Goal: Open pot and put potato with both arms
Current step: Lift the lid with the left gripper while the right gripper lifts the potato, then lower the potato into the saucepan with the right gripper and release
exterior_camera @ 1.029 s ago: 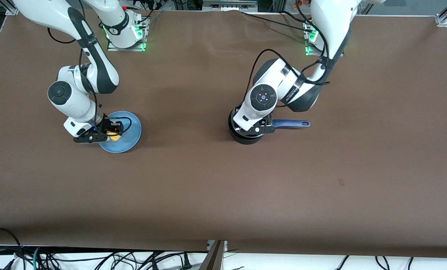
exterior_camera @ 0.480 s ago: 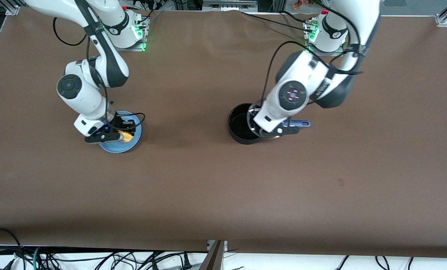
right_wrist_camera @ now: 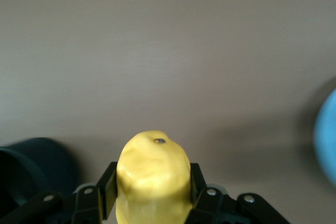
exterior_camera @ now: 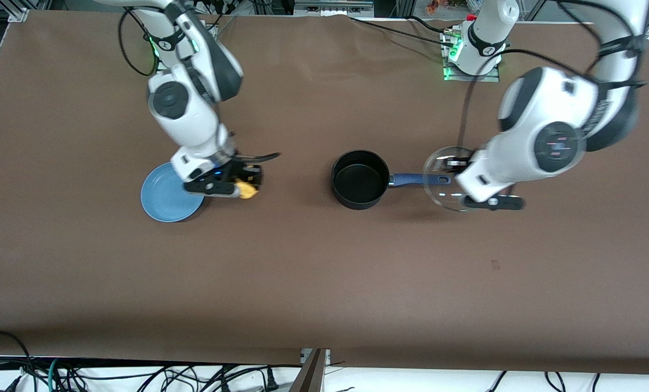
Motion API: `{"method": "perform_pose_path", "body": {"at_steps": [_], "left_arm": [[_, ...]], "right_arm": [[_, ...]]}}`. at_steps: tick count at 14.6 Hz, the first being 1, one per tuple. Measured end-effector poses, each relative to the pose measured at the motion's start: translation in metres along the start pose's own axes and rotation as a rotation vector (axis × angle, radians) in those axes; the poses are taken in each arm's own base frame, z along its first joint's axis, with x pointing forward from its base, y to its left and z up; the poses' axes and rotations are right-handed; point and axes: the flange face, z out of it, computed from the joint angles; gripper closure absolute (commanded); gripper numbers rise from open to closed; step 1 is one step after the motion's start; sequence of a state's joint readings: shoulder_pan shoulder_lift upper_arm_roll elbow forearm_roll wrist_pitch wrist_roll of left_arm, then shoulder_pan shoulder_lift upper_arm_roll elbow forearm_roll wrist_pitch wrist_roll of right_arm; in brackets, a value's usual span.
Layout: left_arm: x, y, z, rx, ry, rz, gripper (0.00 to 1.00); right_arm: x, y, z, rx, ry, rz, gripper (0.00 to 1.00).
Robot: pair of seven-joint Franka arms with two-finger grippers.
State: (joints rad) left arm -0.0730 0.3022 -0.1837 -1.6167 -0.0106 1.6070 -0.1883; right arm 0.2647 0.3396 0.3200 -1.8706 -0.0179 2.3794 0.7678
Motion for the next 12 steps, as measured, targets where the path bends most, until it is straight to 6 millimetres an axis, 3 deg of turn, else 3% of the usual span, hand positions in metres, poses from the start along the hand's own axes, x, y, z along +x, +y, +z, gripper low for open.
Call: {"method": "perform_pose_path", "body": {"at_steps": [3, 7, 9, 12], "left_arm": [[-0.011, -0.052, 0.014, 0.073, -0.033, 0.022, 1.00], [-0.008, -0.092, 0.059, 0.126, -0.027, 0.069, 1.00], [-0.005, -0.116, 0.094, 0.109, 0.013, 0.089, 1.00], [-0.007, -0.141, 0.151, 0.085, 0.091, 0.113, 1.00]], "right_arm": [[-0.034, -0.087, 0.010, 0.068, -0.021, 0.139, 0.54], [-0.060, -0.162, 0.043, 0.139, -0.062, 0.230, 0.54], [-0.072, -0.184, 0.065, 0.171, -0.073, 0.240, 0.54], [-0.084, -0.192, 0.097, 0.163, -0.069, 0.214, 0.53]]}}
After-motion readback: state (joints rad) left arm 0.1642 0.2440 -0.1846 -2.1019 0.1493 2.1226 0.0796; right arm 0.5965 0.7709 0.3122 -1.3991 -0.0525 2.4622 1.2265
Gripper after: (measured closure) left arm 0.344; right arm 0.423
